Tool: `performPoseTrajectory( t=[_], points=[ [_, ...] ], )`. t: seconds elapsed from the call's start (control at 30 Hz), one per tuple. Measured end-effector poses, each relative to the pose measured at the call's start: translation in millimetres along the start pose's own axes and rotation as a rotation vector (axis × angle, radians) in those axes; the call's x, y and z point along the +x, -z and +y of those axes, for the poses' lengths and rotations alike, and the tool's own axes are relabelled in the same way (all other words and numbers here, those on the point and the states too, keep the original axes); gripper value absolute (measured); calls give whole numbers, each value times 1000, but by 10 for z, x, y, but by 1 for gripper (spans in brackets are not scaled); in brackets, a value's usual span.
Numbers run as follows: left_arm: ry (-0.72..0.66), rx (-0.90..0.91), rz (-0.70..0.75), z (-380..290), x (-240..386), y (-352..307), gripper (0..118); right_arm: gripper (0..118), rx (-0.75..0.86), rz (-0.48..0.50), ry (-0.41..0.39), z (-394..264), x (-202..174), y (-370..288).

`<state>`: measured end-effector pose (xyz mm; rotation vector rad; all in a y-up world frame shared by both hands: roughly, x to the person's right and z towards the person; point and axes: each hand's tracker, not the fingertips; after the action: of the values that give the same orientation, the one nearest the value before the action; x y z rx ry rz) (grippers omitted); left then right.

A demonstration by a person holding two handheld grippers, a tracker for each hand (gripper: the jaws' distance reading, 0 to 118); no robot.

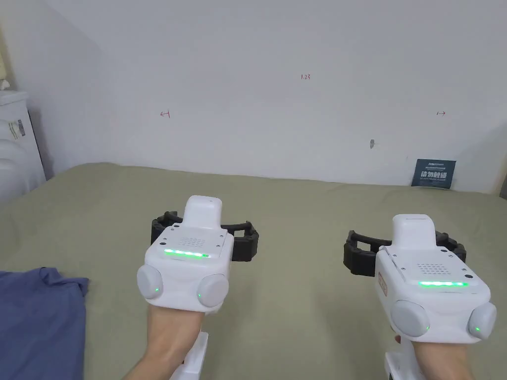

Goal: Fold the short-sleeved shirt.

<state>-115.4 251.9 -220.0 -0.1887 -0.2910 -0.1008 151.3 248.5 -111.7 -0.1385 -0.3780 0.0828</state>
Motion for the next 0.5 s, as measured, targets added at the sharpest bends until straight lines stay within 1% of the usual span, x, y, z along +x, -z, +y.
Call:
performPoseTrajectory(
  t=[0.3,0.5],
  points=[
    [-6,19,-7,1,3,-16,118,118,15,2,2,17,-9,-24],
    [-18,49,-13,4,-7,-51,118,118,48,14,48,22,33,-53]
  ],
)
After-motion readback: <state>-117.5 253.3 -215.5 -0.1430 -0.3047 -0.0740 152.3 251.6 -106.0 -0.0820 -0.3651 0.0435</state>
